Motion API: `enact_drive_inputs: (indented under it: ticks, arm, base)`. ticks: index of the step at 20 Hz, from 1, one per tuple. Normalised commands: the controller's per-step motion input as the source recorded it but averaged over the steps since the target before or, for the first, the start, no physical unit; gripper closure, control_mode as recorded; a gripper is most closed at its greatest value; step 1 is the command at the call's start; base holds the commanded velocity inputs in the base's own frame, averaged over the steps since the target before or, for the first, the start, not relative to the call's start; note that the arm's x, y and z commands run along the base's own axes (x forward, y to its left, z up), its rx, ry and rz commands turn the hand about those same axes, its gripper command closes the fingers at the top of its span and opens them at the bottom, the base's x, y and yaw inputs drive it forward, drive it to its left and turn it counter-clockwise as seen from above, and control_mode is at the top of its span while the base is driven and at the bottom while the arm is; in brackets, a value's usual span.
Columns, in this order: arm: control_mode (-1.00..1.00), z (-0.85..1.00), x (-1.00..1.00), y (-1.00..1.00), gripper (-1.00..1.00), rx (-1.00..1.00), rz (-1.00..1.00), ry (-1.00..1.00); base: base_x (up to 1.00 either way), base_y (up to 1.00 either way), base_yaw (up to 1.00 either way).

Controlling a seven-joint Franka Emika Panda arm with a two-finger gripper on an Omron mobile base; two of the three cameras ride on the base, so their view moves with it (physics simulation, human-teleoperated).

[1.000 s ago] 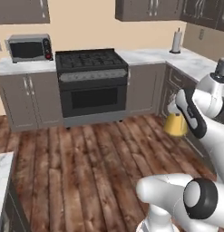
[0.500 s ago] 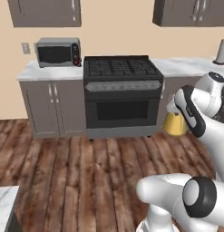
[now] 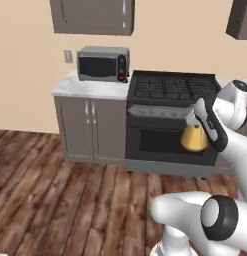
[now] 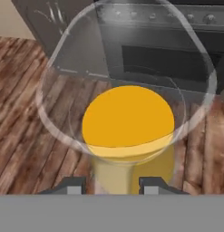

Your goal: There is a tray on the dining counter. Grab the cup, mug, and pitcher and place them on the tray. The pitcher may be placed next to the tray if it cannot fit the tray.

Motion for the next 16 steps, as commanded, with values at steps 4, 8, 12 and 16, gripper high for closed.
enact_drive_inputs:
  ticks: [4, 8, 12, 16]
  arm:
    - [1.0, 0.0, 0.0, 0.0, 1.0, 0.0, 0.0, 0.0]
    - [1.0, 0.0, 0.0, 0.0, 1.0, 0.0, 0.0, 0.0]
    - [1.0, 0.0, 0.0, 0.0, 1.0, 0.0, 0.0, 0.0]
    - [1.0, 0.0, 0.0, 0.0, 1.0, 0.0, 0.0, 0.0]
  base:
    - [1.0, -0.65, 0.53]
    - [0.87, -0.23, 0.76]
    - [0.79, -0.18, 0.8]
    - [0.82, -0.11, 0.79]
